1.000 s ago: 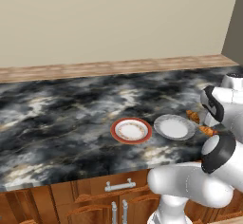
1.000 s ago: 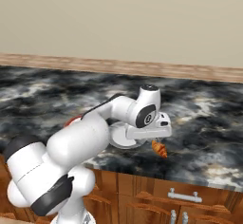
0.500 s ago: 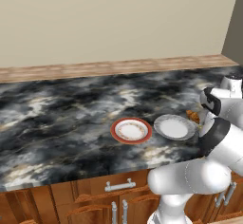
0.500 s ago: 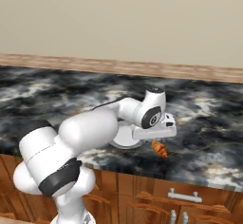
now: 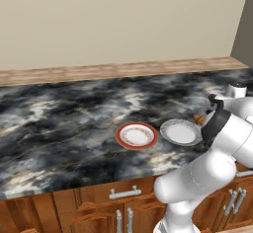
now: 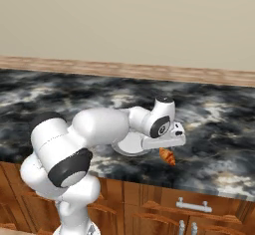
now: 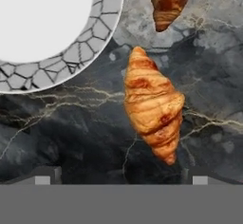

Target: Place the pastries on the plates.

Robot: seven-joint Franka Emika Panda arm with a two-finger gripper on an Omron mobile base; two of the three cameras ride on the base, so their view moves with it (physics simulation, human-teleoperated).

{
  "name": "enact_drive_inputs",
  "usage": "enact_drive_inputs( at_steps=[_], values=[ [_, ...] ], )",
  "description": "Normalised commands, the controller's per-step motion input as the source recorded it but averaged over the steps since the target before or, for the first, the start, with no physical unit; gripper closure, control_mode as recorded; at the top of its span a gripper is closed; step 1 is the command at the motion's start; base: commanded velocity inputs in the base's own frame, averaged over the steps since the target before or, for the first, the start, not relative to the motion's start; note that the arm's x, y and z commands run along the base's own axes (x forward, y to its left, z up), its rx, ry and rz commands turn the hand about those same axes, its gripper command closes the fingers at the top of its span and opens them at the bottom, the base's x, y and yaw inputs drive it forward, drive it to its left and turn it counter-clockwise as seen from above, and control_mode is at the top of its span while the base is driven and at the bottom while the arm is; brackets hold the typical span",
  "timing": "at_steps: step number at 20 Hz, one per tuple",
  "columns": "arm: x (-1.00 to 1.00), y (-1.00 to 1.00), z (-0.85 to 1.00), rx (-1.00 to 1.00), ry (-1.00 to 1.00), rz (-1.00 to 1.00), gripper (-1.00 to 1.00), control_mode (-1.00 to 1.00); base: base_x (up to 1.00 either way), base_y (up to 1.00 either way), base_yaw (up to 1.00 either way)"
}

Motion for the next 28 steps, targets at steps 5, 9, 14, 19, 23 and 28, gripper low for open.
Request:
enact_drive_inputs(
  at_steps=[5, 9, 14, 19, 23, 28],
  values=[
    [0.21, -0.1, -0.34, 0.0, 0.0, 0.03, -1.0, -1.0, 0.0, 0.0, 0.0],
    [0.23, -0.11, -0.31, 0.0, 0.0, 0.03, -1.0, -1.0, 0.0, 0.0, 0.0],
    [0.24, -0.18, -0.22, 0.0, 0.0, 0.03, -1.0, -1.0, 0.0, 0.0, 0.0],
    [0.22, -0.25, -0.17, 0.0, 0.0, 0.04, -1.0, -1.0, 0.0, 0.0, 0.0],
    [0.14, -0.11, -0.31, 0.0, 0.0, 0.04, -1.0, -1.0, 0.0, 0.0, 0.0],
    [0.02, 0.0, -0.52, 0.0, -0.05, 0.03, 1.0, -1.0, 0.0, 0.0, 0.0]
  ],
)
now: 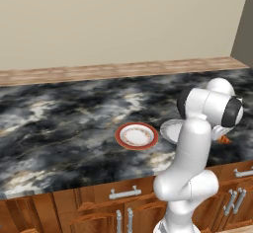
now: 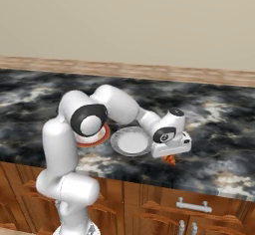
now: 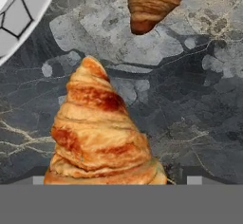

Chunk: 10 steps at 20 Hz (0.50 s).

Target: Place the pastries on the plates.

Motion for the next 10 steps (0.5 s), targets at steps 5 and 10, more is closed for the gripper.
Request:
enact_drive_inputs(
  at_steps=[5, 10],
  values=[
    [0.02, 0.0, -0.05, 0.0, -0.02, 0.0, 1.0, -1.0, 0.0, 0.0, 0.0],
    [0.0, 0.01, 0.28, 0.0, 0.0, 0.05, 1.0, -1.0, 0.0, 0.0, 0.0]
  ],
)
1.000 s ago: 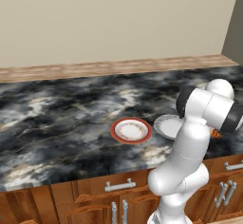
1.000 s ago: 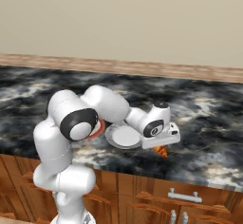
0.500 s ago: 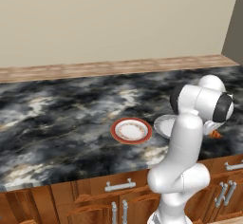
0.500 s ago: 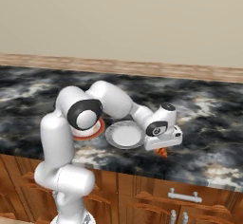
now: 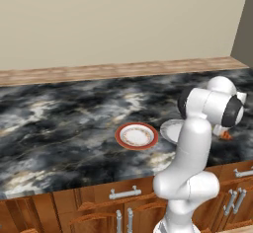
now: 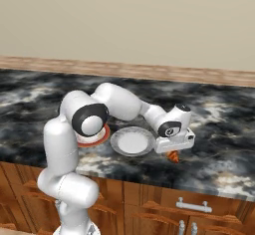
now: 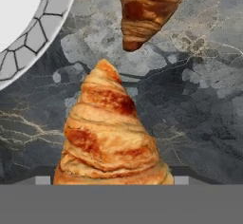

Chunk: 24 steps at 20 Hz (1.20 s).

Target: Place the pastries on the plates.

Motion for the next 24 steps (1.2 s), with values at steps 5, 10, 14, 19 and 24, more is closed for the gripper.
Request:
enact_drive_inputs(
  at_steps=[5, 10, 14, 19, 24],
  values=[
    [0.0, 0.25, 0.39, 0.0, 0.0, 0.11, 1.0, -1.0, 0.0, 0.0, 0.0],
    [0.0, 0.44, 0.36, 0.0, 0.0, 0.11, 1.0, -1.0, 0.0, 0.0, 0.0],
    [0.0, 0.58, 0.22, 0.0, 0.0, 0.09, 1.0, -1.0, 0.0, 0.0, 0.0],
    [0.01, 0.63, 0.04, 0.0, 0.0, 0.09, 1.0, -1.0, 0.0, 0.0, 0.0],
    [0.05, 0.54, 0.0, 0.0, 0.0, 0.07, 1.0, -1.0, 0.0, 0.0, 0.0]
  ],
)
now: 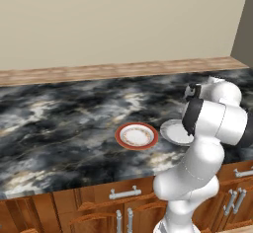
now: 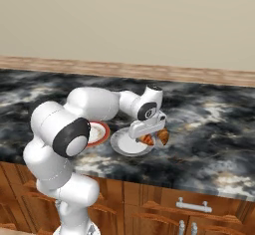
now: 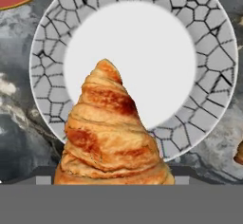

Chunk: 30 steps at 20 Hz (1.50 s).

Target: Place the pastries on the plates.

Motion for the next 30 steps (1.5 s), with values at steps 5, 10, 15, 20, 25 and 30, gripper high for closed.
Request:
enact_drive_inputs(
  at_steps=[5, 10, 15, 20, 25, 30],
  values=[
    [0.12, 0.49, 0.0, 0.0, 0.0, 0.05, 1.0, -1.0, 0.0, 0.0, 0.0],
    [0.11, 0.35, -0.01, 0.0, 0.0, 0.03, 1.0, -1.0, 0.0, 0.0, 0.0],
    [0.13, 0.02, -0.13, 0.0, 0.0, 0.05, 1.0, -1.0, 0.0, 0.0, 0.0],
    [0.23, 0.0, -0.29, 0.0, 0.0, 0.08, 1.0, -1.0, 0.0, 0.0, 0.0],
    [0.22, 0.0, -0.27, 0.0, 0.0, 0.07, 1.0, -1.0, 0.0, 0.0, 0.0],
    [0.15, 0.0, -0.27, 0.0, 0.0, 0.08, 1.0, -1.0, 0.0, 0.0, 0.0]
  ],
)
